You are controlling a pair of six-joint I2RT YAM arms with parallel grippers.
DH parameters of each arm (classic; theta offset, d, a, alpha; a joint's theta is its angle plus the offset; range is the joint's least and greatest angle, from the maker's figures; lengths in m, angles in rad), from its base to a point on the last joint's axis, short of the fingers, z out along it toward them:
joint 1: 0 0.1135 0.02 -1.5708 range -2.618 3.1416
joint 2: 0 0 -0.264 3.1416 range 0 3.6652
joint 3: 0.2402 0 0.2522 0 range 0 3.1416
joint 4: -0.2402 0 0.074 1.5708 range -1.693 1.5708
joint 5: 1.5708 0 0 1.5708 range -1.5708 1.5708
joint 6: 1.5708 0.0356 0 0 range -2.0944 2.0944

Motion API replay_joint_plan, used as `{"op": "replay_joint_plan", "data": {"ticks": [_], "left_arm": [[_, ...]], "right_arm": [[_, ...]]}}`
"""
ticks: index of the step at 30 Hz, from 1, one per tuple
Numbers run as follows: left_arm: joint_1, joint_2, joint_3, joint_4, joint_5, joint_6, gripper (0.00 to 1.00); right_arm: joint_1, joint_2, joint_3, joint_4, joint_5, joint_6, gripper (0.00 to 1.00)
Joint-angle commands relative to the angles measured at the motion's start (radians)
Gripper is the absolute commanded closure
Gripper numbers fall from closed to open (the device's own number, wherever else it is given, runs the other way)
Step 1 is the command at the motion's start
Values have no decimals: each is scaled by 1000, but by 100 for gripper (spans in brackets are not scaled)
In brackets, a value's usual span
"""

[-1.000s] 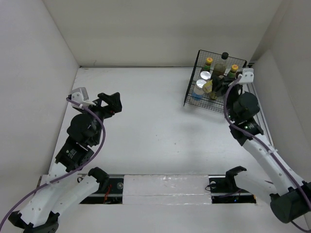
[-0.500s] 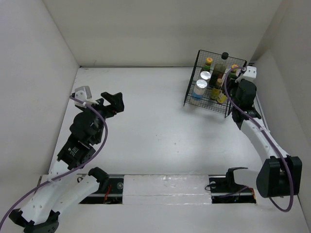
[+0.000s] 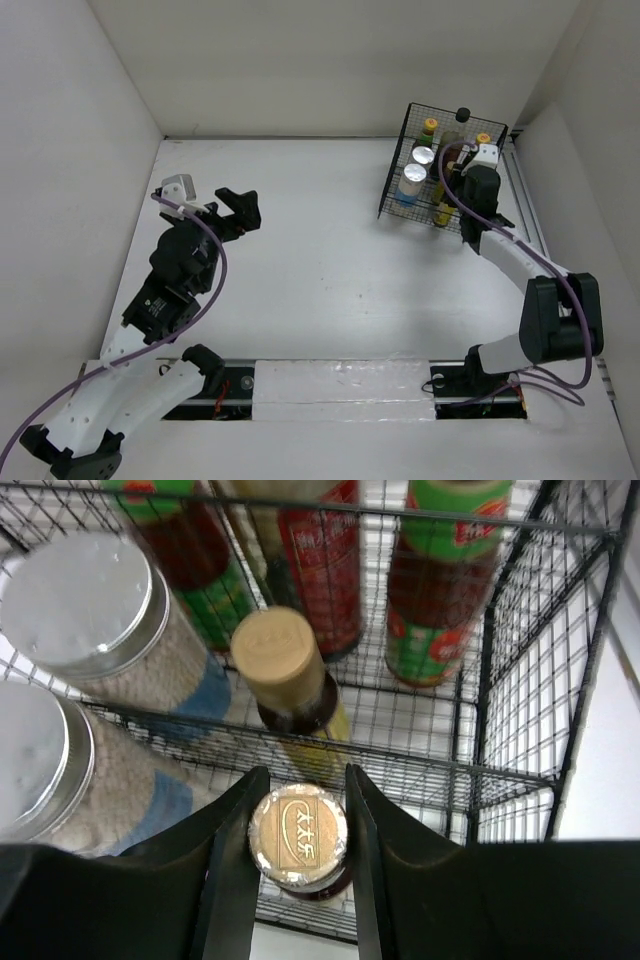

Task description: Organize the condiment bottles

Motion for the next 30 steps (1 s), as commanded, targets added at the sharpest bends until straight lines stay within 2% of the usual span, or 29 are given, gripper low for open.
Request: {"op": "replay_joint_plan", "data": {"ticks": [1, 2, 5, 6, 9, 10, 12, 13, 15, 19, 24, 30], "left_arm": [[4, 1, 26, 27, 12, 15, 3], [4, 1, 26, 27, 12, 15, 3], [4, 11, 26, 27, 12, 15, 0], [4, 11, 26, 27, 23, 15, 0], [4, 20, 26, 27, 23, 15, 0], [4, 20, 26, 27, 32, 15, 0], [4, 29, 26, 18, 32, 15, 0], [4, 29, 26, 18, 32, 15, 0], [4, 29, 26, 18, 32, 15, 0], [4, 29, 35, 18, 52, 24, 0], [4, 8, 25, 30, 61, 24, 0], [4, 8, 24, 30, 61, 24, 0]], "right_arm": [[27, 19, 55, 109, 38, 2, 81], [37, 19, 55, 100, 49, 2, 79], [59, 41, 55, 100, 71, 2, 66], [59, 41, 55, 100, 80, 2, 57], [70, 30, 46, 88, 98, 2, 43], [70, 21, 46, 88, 107, 2, 34], [79, 4, 46, 68, 107, 11, 23], [79, -7, 57, 57, 107, 11, 14], [90, -48, 57, 48, 129, 11, 6], [122, -137, 80, -4, 156, 2, 0], [200, -273, 80, -27, 115, -9, 0], [367, -312, 24, -37, -156, -19, 0]]}}
